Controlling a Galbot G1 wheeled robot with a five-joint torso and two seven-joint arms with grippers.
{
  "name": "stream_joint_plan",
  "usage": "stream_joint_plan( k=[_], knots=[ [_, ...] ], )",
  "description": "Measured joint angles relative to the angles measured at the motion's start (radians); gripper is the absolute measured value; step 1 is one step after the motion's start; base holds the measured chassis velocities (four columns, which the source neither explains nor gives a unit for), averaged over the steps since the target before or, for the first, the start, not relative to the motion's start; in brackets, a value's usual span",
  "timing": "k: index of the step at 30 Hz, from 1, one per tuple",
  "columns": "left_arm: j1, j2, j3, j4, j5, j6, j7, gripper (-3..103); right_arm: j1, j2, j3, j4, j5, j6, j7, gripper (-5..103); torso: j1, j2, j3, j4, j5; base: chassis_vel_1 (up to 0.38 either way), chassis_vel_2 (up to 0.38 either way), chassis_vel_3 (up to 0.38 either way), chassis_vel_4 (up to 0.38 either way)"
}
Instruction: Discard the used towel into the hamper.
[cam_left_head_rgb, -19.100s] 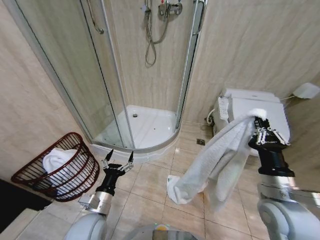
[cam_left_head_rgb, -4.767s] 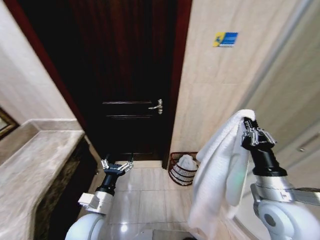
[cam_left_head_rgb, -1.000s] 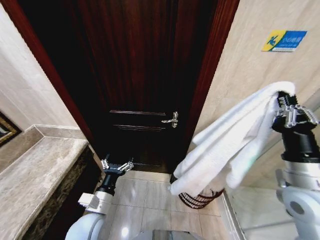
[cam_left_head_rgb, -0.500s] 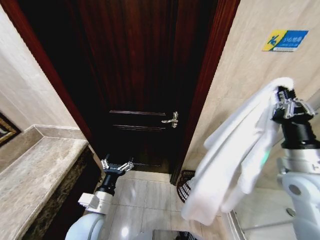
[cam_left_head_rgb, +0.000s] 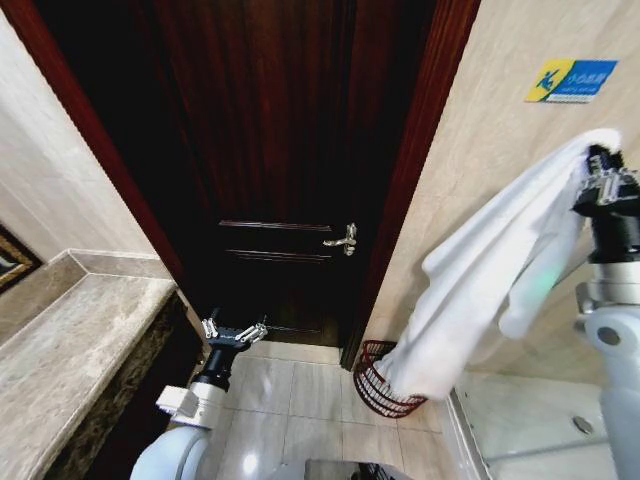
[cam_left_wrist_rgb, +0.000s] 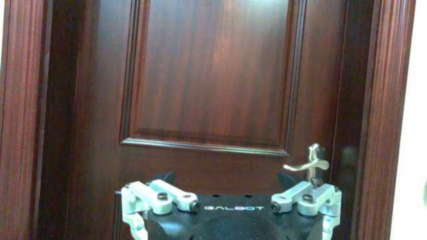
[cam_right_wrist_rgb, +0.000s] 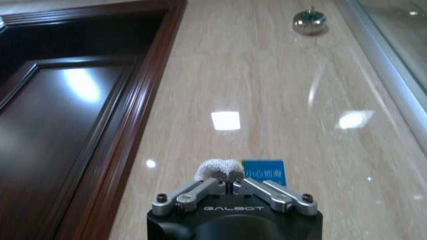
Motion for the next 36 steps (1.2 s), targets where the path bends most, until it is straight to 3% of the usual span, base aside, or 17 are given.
stream_joint_plan(
  k=[19, 36],
  knots=[
    [0.0, 0.0, 0.0, 0.0, 0.0, 0.0, 0.0, 99, -0.098, 0.139, -0.055, -0.058, -0.083, 0.064, -0.06, 1, 0.0, 0.0, 0.0, -0.0001, 0.0001, 0.0, 0.0, 0.0, 0.0],
    [0.0, 0.0, 0.0, 0.0, 0.0, 0.0, 0.0, 99, -0.046, 0.182, -0.153, -0.221, -0.151, 0.103, -0.072, 1, 0.0, 0.0, 0.0, 0.0, 0.0002, 0.0, 0.0, 0.0, 0.0]
  ],
)
